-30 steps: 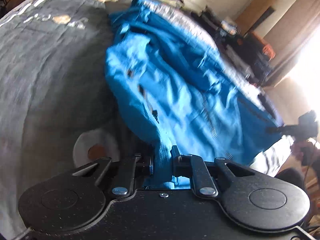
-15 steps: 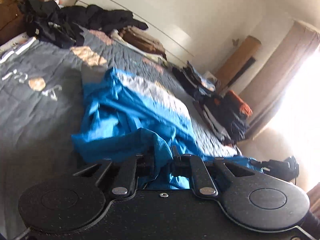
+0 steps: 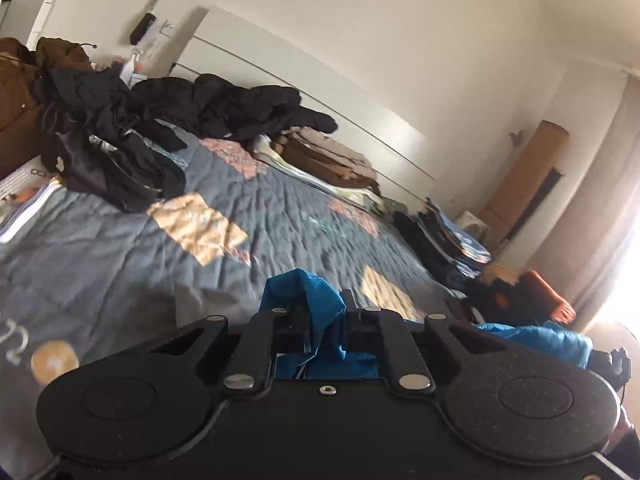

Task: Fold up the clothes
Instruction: 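Lift the hem with both grippers, fold it toward the hood, release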

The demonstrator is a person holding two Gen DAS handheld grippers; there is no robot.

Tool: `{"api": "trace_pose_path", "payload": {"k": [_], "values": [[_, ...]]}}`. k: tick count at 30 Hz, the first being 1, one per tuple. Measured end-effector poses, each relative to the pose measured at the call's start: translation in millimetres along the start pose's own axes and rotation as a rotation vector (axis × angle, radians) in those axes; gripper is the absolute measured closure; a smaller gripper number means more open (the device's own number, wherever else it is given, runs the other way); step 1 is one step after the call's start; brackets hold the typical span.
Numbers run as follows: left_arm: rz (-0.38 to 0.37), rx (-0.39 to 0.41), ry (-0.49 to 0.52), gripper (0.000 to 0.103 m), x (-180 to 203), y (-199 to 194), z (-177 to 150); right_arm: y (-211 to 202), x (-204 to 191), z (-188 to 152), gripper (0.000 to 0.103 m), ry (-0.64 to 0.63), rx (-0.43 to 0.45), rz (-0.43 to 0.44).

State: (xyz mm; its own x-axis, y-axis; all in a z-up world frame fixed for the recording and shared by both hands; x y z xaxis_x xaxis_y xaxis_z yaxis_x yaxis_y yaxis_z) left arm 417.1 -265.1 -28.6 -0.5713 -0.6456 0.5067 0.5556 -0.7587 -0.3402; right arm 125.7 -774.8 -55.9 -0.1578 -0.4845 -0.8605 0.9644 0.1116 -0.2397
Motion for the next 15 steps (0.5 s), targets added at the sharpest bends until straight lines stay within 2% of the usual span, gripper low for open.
{"api": "trace_pose_path", "payload": {"k": [5,10,13,15], "values": [[0.073,-0.012,-0.009,0.090,-35,66,11,71,28,42,0.097,0.017,0.034,-0.058],[0.170,-0.072,-0.043,0.090,-74,121,-14,145,75,46,0.095,-0.010,-0.036,-0.228],[0.212,-0.101,-0.055,0.087,-87,133,-24,172,102,33,0.095,-0.021,-0.074,-0.304],[0.190,-0.100,-0.068,0.085,-87,121,-17,177,107,30,0.094,-0.042,-0.084,-0.310]]}}
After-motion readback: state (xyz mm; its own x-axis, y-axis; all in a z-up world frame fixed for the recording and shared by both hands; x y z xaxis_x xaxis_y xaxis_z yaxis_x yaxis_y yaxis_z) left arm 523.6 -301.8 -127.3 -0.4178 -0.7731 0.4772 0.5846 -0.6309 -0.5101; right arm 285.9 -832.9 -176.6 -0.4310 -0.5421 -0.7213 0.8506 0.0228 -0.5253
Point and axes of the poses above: each gripper's, at about its wrist camera, not at the fingertips, and y roughly the way its jaws point, x to its right, z to its top, the point moved 2 cm from there along y, roughly the way its jaws point, and after that the axes turned 1 degree about x, right-handed, at the moved point
